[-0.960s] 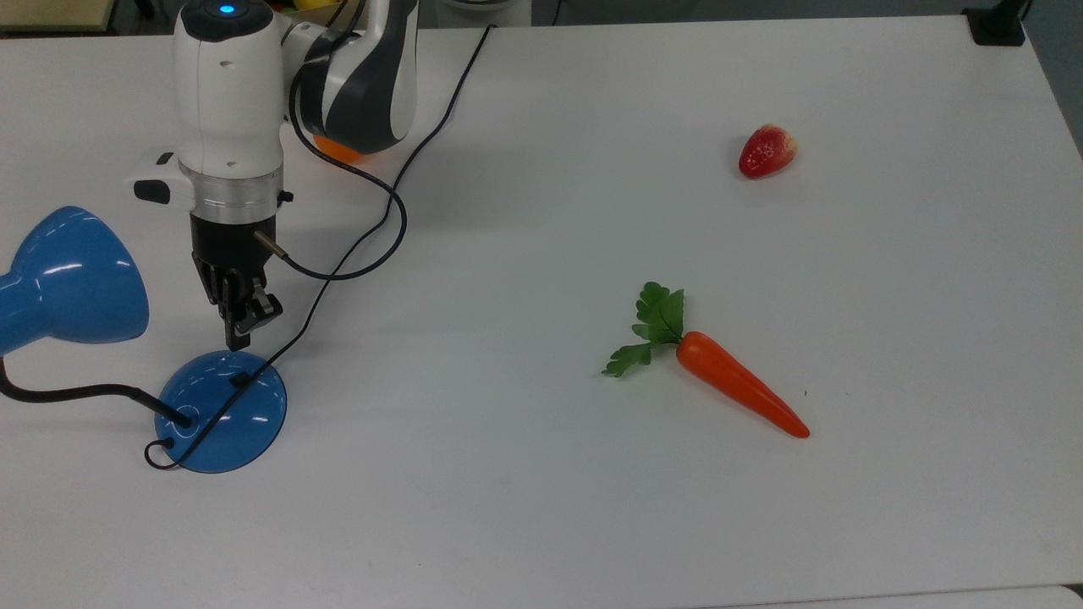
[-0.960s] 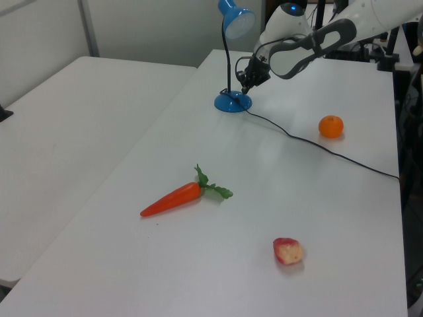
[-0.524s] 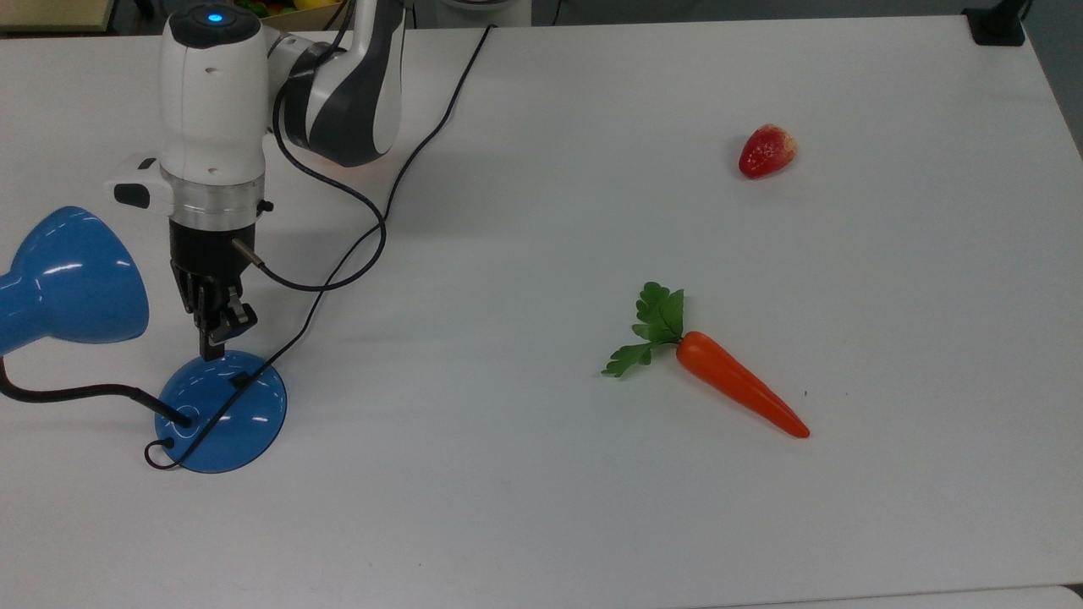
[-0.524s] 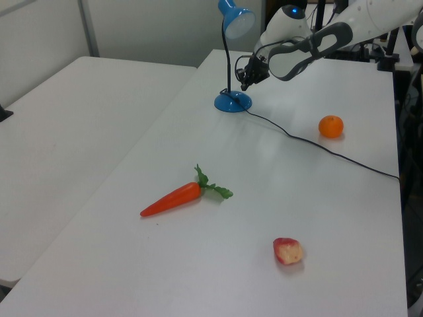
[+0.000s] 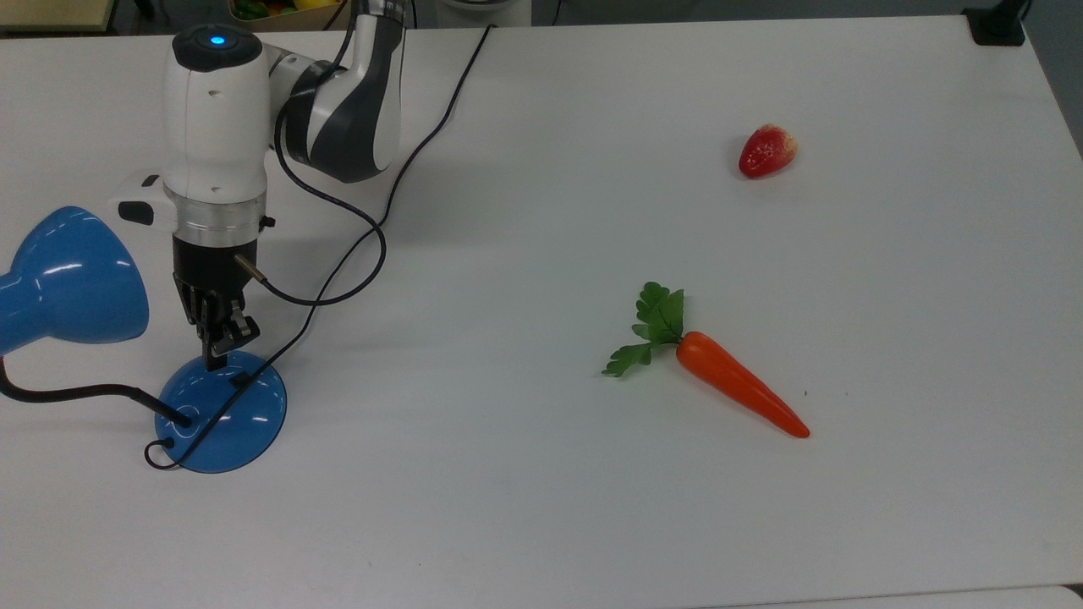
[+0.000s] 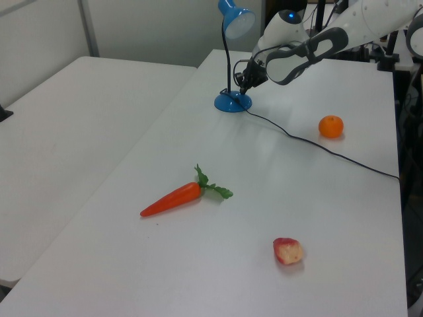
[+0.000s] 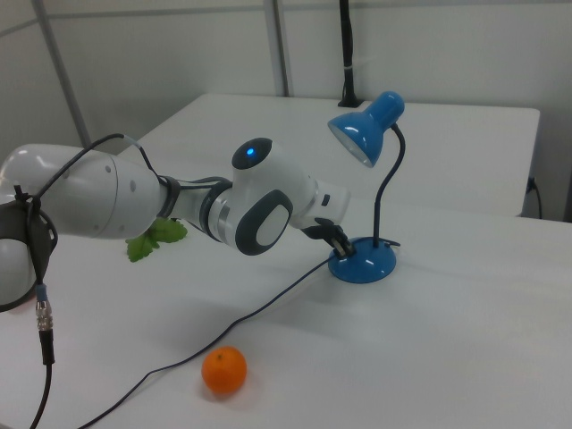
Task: Turn on desk lamp
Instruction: 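Press down on the lamp base switch with the gripper fingers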
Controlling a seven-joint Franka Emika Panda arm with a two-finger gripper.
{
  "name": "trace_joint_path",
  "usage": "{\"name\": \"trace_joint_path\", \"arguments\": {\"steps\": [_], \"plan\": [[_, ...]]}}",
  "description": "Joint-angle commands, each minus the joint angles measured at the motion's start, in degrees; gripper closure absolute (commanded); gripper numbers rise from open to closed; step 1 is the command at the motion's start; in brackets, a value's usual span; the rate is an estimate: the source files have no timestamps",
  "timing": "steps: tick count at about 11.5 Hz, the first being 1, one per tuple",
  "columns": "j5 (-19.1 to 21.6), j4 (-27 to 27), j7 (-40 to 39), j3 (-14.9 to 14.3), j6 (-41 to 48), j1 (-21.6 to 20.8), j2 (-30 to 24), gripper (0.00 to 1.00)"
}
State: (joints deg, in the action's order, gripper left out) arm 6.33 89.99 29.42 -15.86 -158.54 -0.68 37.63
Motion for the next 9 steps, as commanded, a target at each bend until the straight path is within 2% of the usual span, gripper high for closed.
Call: {"name": "trace_joint_path", "arguments": {"steps": [1, 9], "plan": [[0.08, -0.87, 0.47, -0.31, -0.99, -0.90, 0.87, 1.00], [0.00, -1.48, 0.56, -0.31, -1.16, -1.25, 1.48, 1.00]]}}
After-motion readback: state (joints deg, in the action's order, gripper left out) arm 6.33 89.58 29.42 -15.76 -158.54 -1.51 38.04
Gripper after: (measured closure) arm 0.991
